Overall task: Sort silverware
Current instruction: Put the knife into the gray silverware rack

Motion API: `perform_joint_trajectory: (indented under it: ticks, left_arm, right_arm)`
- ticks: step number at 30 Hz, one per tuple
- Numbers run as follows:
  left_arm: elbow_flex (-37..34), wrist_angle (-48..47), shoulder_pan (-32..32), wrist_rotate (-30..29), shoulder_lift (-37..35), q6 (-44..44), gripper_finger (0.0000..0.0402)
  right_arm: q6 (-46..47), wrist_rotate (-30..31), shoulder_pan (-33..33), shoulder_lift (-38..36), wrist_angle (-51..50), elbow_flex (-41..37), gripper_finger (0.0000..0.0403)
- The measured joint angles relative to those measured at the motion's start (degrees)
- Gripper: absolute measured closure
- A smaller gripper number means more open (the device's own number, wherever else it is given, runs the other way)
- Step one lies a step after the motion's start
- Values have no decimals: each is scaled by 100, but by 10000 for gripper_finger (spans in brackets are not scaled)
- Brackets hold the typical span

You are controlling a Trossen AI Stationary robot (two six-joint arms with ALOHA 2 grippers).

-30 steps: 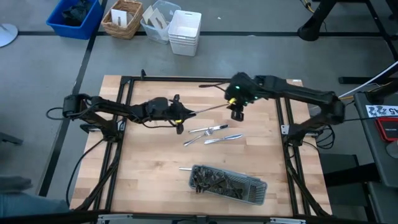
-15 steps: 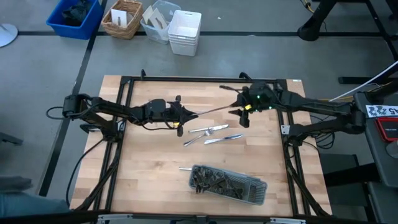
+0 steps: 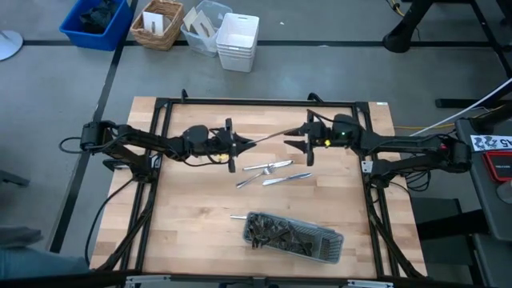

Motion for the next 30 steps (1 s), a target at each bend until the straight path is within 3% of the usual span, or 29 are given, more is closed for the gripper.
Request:
perform_joint_trajectory:
  ticks: [8,30]
  left_arm:
    - [0,151,-13,-4,0,2,388]
    - [0,138,-39,3,0,39,388]
  right_arm:
    - [-55,-193,-2,0,967,-2,269]
    - [-56,-407,-2,9,1944,-1,269]
